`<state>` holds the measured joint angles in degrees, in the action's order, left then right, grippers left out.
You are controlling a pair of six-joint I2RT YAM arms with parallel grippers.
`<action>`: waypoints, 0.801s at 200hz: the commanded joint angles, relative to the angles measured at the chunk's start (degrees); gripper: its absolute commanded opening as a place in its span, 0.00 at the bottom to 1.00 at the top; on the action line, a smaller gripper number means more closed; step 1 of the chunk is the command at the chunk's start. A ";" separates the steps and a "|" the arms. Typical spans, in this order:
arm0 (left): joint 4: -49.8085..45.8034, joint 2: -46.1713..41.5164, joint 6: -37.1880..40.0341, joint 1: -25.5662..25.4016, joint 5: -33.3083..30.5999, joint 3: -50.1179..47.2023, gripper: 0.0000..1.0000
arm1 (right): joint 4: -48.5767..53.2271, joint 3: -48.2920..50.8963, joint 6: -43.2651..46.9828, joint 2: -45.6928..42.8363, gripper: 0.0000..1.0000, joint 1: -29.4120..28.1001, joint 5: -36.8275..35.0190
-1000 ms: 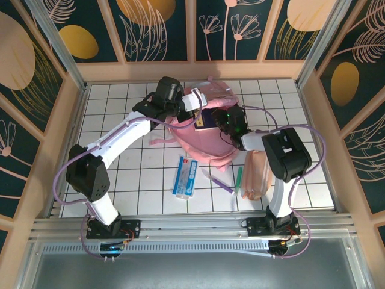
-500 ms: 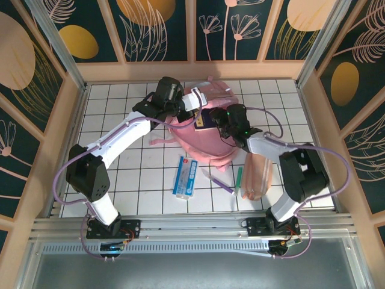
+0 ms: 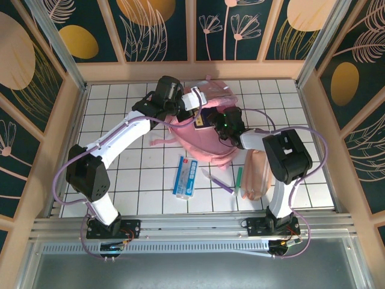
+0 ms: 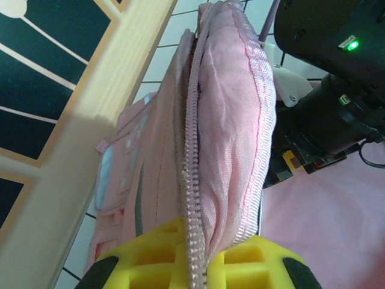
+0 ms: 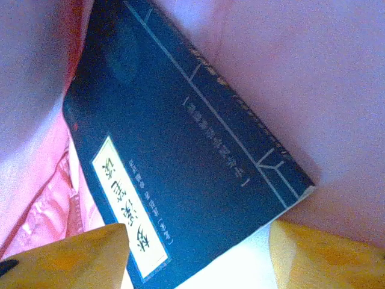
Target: Pack the student bag
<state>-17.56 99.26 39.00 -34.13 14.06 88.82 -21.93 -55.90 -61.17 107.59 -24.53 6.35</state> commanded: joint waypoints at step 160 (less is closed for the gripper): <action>7.07 -7.98 2.15 -0.17 0.84 -6.05 0.00 | -3.84 6.27 33.49 -14.87 0.52 4.36 7.48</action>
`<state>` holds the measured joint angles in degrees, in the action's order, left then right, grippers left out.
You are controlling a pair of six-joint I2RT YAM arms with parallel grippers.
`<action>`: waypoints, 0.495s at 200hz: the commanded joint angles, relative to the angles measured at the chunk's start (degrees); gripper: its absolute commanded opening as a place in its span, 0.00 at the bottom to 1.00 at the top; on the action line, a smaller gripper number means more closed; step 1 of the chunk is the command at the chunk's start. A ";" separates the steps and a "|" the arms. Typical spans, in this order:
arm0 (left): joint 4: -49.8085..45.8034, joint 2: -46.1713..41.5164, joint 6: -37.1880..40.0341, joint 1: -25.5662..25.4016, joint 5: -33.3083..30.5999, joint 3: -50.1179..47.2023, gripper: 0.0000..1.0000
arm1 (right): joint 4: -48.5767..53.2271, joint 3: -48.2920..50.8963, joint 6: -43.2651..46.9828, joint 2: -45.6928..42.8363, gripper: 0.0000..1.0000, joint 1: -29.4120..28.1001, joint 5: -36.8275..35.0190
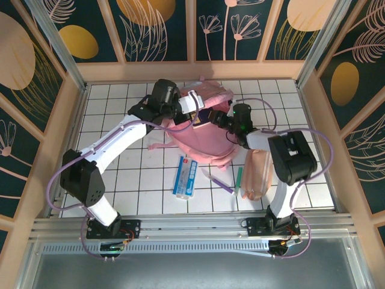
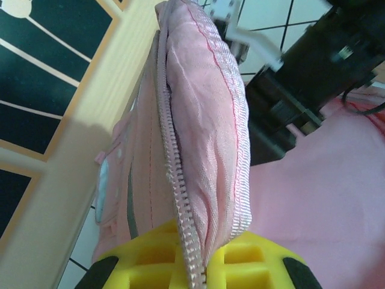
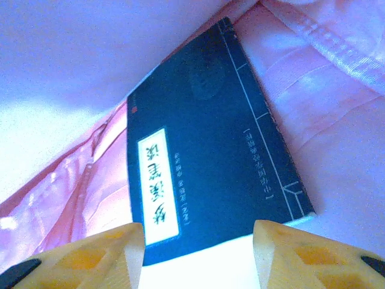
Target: Pack the student bag
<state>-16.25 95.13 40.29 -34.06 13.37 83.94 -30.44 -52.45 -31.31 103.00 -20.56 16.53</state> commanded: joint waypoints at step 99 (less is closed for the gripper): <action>14.95 -7.27 -1.01 -0.24 -6.57 -14.67 0.05 | 50.50 5.60 5.51 -42.28 0.59 0.95 -17.13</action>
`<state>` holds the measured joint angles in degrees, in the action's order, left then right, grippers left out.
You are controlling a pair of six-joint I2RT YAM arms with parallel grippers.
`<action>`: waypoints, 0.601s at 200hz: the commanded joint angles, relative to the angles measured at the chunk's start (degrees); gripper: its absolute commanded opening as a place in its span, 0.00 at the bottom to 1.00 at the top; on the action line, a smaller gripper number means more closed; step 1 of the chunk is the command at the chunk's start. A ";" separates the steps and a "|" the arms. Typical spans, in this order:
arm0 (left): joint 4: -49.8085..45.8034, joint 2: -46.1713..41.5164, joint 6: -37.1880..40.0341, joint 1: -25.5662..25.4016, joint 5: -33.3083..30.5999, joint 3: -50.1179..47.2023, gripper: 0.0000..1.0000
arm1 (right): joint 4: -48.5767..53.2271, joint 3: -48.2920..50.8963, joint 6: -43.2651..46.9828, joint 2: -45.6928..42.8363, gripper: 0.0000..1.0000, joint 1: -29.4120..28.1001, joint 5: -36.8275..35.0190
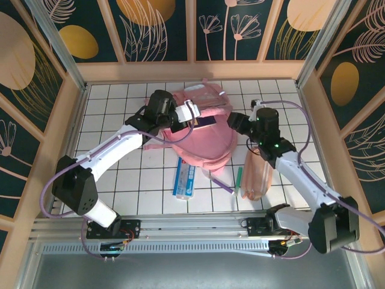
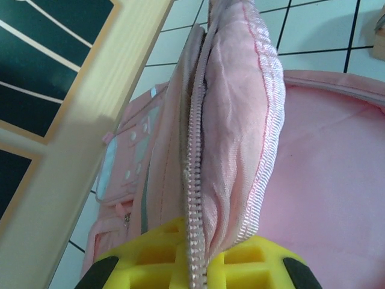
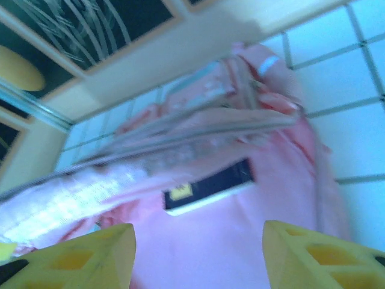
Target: Pack the student bag
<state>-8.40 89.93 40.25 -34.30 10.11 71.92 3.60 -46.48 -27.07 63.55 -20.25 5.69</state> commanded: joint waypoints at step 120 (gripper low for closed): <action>0.35 -28.41 -70.16 14.52 9.09 -28.08 0.99 | 25.06 -20.64 22.05 11.53 0.56 -10.11 4.64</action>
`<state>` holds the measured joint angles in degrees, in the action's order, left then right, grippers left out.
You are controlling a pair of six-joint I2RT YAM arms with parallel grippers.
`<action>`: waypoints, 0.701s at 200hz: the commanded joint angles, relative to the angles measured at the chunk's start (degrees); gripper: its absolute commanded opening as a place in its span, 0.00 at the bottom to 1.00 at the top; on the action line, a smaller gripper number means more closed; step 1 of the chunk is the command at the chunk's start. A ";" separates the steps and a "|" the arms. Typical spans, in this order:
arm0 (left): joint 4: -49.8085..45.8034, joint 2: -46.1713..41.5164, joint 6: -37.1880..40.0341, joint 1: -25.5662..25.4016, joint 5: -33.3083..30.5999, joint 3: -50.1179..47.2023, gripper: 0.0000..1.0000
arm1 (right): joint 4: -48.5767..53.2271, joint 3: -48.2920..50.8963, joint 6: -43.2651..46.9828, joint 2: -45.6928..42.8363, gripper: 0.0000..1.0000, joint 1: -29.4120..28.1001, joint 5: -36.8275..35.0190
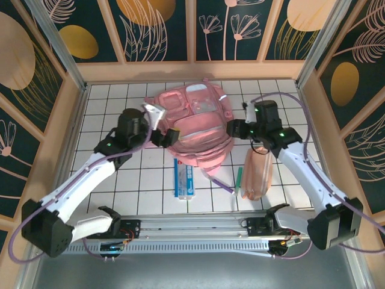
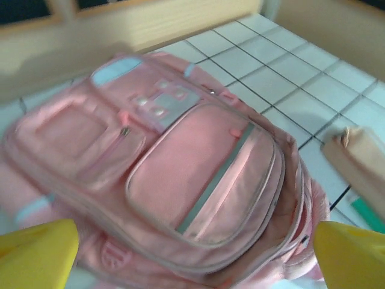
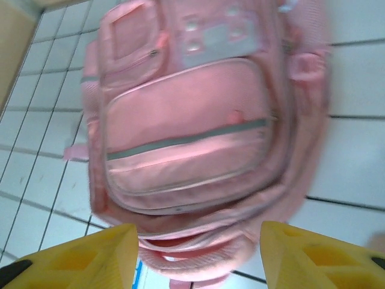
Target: Pack the student bag
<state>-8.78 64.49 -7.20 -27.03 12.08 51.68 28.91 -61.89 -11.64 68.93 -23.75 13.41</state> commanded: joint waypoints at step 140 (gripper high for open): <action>9.93 15.22 -33.62 21.14 13.51 -11.14 0.77 | -1.55 -30.98 -10.09 43.62 0.52 -24.87 -21.44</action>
<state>2.20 76.97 -41.23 -6.33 27.20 36.01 26.41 -93.01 -16.60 113.86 -48.27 -1.91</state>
